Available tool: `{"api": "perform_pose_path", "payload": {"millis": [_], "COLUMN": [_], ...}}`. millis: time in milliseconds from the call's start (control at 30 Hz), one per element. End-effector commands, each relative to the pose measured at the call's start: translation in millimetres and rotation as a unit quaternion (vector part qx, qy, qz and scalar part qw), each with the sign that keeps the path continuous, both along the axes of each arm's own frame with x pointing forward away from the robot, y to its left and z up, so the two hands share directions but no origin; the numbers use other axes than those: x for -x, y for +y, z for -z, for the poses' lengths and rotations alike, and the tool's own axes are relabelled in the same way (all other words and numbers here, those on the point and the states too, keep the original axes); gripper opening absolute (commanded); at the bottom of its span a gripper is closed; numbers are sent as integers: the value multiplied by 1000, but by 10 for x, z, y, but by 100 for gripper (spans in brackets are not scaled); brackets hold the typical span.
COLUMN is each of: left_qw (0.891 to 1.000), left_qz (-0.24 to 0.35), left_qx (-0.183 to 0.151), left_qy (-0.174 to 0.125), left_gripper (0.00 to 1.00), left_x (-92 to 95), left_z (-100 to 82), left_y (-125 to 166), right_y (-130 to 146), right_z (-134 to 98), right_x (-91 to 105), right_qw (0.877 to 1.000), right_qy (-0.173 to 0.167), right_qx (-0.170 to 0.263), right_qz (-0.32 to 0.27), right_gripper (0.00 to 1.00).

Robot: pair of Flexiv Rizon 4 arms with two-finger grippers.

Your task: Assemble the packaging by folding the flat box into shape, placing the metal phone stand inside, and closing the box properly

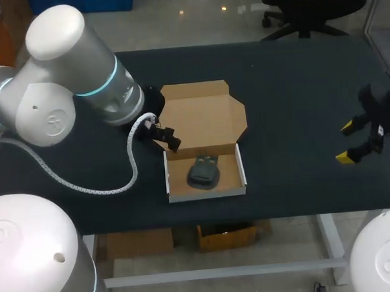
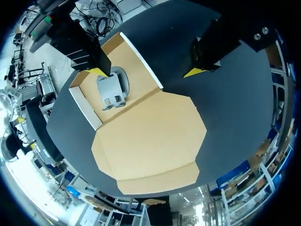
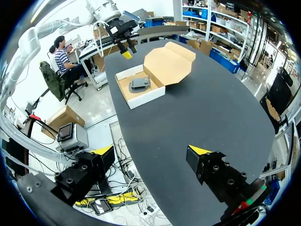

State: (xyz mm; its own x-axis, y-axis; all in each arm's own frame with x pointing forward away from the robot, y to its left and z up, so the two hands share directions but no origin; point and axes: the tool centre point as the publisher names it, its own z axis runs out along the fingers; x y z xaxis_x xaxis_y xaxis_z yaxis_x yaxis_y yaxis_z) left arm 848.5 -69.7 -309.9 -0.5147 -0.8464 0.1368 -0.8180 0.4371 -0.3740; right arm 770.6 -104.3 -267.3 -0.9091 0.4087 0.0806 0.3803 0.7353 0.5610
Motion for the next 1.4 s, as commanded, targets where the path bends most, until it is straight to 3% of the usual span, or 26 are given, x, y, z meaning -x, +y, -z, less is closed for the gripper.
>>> {"api": "perform_pose_path", "payload": {"millis": [33,667,767,800,1067,1400], "left_qw": [996,996,997,995,988,975], "left_qz": [73,73,64,67,104,142], "left_qx": [46,46,51,67,104,169], "left_qy": [-8,-8,-16,-24,-42,-28], "left_gripper": [100,100,100,100,100,100], "left_x": [19,19,-49,-70,-266,-572], "left_z": [-30,-30,-21,-38,-45,116], "left_y": [166,166,210,242,430,605], "right_y": [-9,-9,-9,-9,-9,-9], "right_z": [-1,-1,-1,-1,-1,-1], "right_x": [7,7,7,7,7,7], "right_qw": [1000,1000,1000,1000,1000,1000], "right_qy": [-1,-1,-1,-1,-1,-1], "right_qx": [-1,-1,-1,-1,-1,-1], "right_qz": [-1,-1,-1,-1,-1,-1], "right_gripper": [100,100,100,100,100,100]}}
